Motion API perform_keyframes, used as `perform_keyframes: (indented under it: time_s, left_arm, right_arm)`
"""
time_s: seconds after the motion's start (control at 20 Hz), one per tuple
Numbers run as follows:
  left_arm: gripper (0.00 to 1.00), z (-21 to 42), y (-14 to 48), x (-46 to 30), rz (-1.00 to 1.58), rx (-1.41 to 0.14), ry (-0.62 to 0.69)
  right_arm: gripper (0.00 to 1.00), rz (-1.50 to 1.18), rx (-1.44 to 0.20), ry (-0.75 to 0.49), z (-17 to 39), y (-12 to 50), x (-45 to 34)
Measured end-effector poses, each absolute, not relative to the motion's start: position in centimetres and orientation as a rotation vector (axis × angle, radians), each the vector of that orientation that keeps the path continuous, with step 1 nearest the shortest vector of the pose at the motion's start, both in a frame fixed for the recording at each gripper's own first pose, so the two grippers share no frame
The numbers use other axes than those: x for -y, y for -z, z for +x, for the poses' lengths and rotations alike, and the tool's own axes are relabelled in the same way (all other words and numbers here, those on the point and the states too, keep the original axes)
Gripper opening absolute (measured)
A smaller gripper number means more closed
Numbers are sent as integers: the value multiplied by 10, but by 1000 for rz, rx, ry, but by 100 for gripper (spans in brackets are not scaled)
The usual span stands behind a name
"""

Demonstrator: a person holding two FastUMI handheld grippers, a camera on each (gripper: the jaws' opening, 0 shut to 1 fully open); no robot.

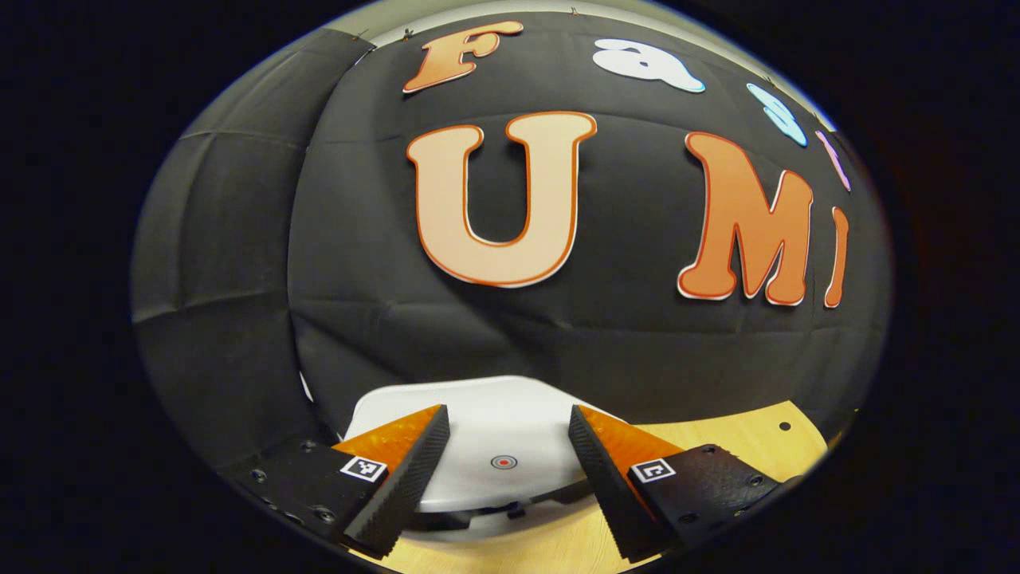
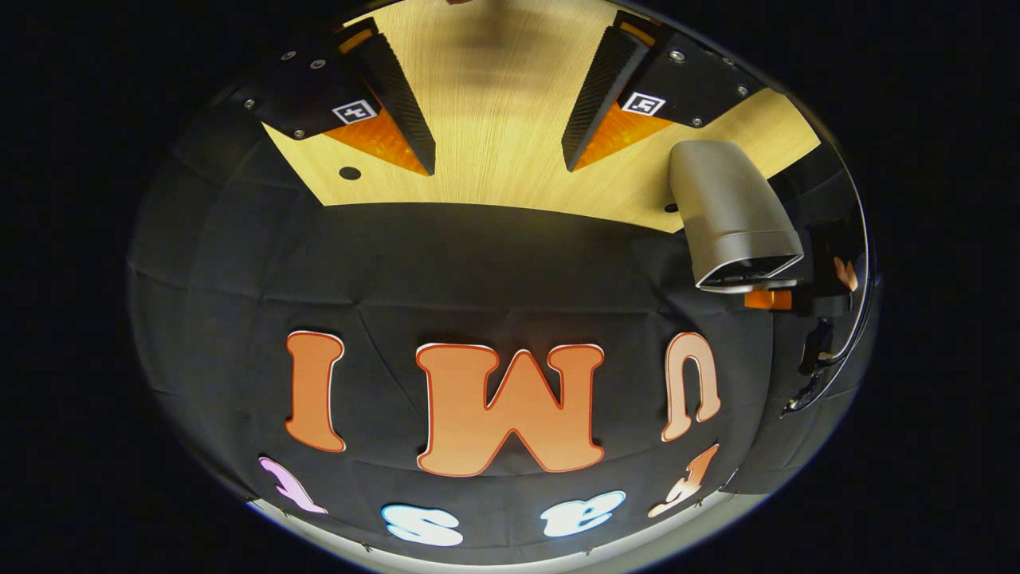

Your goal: Press the lid of the desktop garbage bin to open it, pick up the crumpled paper on the desktop and throw it into the bin, then pick up the pop can on the desktop and drop it into the bin, and finally close the garbage bin lid.

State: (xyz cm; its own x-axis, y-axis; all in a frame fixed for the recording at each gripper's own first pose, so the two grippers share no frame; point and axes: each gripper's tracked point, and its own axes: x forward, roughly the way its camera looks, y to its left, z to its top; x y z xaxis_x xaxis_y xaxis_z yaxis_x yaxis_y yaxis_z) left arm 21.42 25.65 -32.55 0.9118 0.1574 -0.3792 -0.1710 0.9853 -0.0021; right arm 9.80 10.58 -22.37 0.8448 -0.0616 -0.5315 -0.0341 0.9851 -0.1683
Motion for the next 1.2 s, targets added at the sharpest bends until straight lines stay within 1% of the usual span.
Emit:
perform_keyframes:
  time_s: [0.15,0.2,0.3,0.35,0.4,0.45,0.55,0.6,0.65,0.75,0.8,0.85,1.05,1.2]
  left_arm:
    - [95,196,348,-249,-5,-462,-185]
    - [95,199,343,-251,-5,-421,-198]
    - [94,195,349,-250,-38,-419,-213]
    - [96,194,354,-246,-11,-427,-212]
    - [94,196,350,-247,23,-411,-218]
    - [97,199,346,-248,30,-387,-221]
    - [94,197,343,-247,46,-380,-215]
    - [96,196,342,-246,40,-369,-223]
    - [94,195,332,-241,28,-336,-219]
    - [96,191,300,-231,61,-262,-222]
    - [96,183,285,-219,82,-232,-215]
    - [95,176,277,-204,89,-213,-195]
    - [95,163,255,-141,57,-155,-99]
    - [95,156,255,-99,25,-152,-19]
  right_arm:
    - [95,-182,-573,4,97,226,-108]
    - [95,-186,-573,7,97,227,-108]
    - [95,-181,-576,0,95,229,-108]
    - [95,-182,-578,-1,94,231,-108]
    - [95,-184,-580,-3,94,230,-109]
    - [95,-184,-582,-4,93,232,-109]
    - [95,-176,-571,-4,94,228,-108]
    - [95,-168,-561,-6,95,225,-108]
    - [95,-165,-548,-4,97,222,-107]
    - [95,-166,-514,13,101,212,-103]
    - [100,-168,-494,20,105,206,-102]
    - [95,-174,-482,25,106,203,-101]
    - [95,-208,-443,24,111,191,-104]
    - [95,-210,-419,22,113,180,-110]
